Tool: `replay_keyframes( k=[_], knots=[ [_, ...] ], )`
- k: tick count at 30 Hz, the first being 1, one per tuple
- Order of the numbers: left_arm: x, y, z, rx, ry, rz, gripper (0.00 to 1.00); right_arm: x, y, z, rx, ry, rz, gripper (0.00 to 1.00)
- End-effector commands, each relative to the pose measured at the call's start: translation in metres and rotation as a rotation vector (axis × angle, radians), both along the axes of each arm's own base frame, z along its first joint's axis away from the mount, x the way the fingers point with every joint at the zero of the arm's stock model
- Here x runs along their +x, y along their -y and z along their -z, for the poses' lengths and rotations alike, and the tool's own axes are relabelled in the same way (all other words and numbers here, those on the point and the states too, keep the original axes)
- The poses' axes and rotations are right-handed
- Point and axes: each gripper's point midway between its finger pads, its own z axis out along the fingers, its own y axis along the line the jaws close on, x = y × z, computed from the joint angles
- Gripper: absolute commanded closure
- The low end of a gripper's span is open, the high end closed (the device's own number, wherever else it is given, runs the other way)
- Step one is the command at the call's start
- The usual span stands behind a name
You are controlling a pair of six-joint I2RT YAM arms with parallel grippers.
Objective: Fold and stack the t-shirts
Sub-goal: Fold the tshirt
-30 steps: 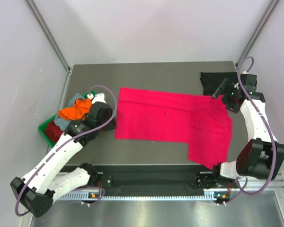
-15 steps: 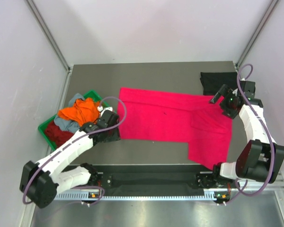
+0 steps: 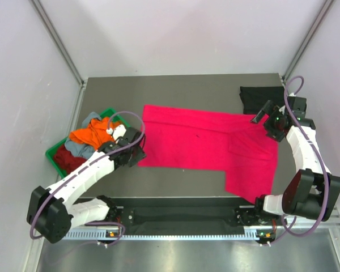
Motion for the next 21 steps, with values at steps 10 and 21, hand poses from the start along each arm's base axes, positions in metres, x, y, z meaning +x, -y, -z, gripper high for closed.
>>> replay_keyframes(
  k=[10, 21],
  knots=[
    [0.003, -0.006, 0.002, -0.165, -0.016, -0.431, 0.62, 0.011, 0.009, -0.023, -0.044, 0.09, 0.015, 0.0],
    [0.01, -0.013, 0.018, -0.131, -0.041, -0.583, 0.64, 0.01, 0.009, -0.03, -0.047, 0.115, 0.027, 0.0]
  ],
)
